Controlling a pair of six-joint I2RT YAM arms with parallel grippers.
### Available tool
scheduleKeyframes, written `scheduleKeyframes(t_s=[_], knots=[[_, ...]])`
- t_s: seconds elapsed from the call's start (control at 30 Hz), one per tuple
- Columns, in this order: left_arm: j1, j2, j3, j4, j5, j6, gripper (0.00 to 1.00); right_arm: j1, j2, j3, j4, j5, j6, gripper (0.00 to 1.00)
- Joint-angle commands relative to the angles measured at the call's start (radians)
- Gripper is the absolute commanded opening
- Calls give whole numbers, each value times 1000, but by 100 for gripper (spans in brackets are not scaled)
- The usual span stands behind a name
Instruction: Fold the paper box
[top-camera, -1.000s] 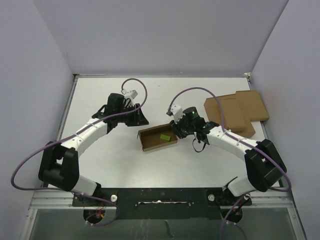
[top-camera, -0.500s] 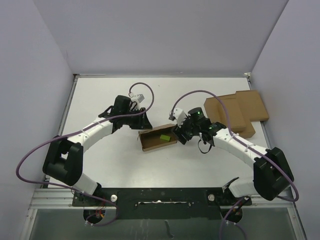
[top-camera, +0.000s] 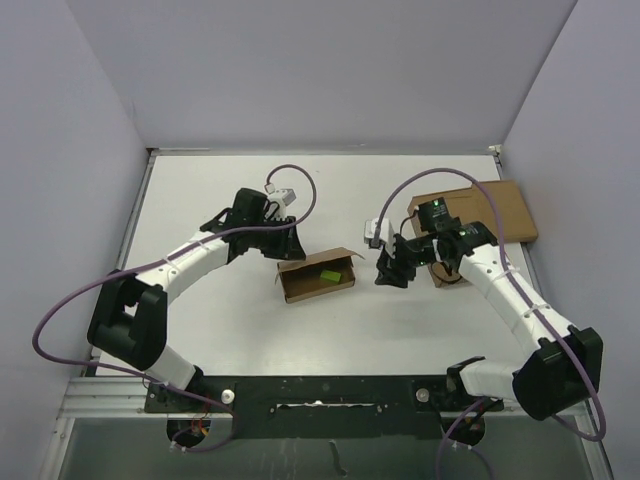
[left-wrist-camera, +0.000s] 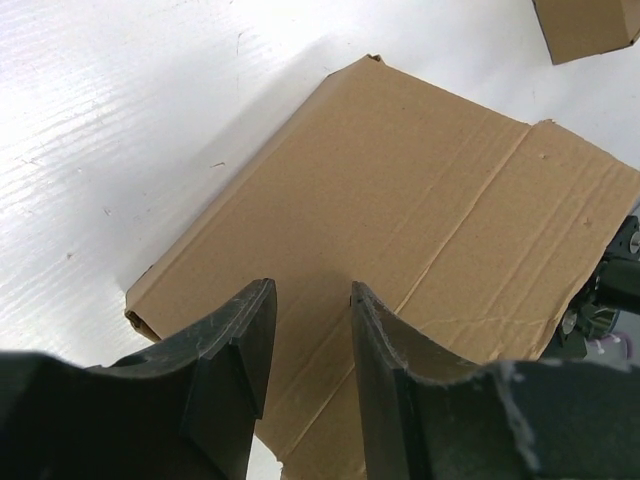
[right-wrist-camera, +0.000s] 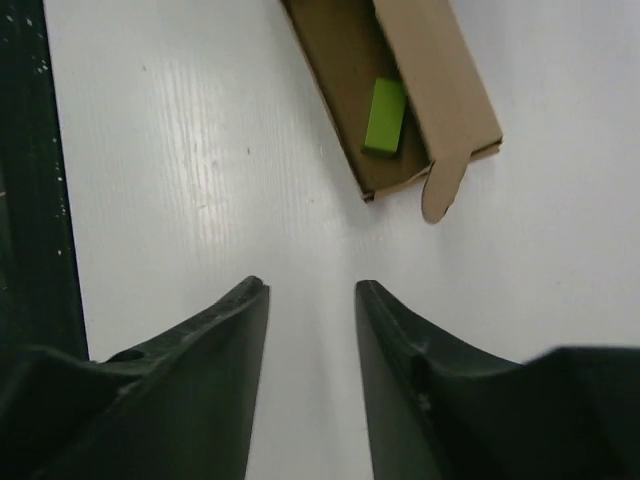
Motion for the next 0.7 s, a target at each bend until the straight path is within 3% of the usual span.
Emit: scheduleKeyframes(t_s=[0.0,0.3,0.53,0.67], knots=[[-9,27,37,-8,-5,42,34,-8,-4,183,-129,-205,-50,37],[-9,41,14,4,17,47,32,88,236,380,67,-172,243,5],[-8,59,21,-13,29,53,31,112,434,436,101,-161,294,1],[-8,74,27,-26,35,56,29,155,465,375,127,-150,288,1]])
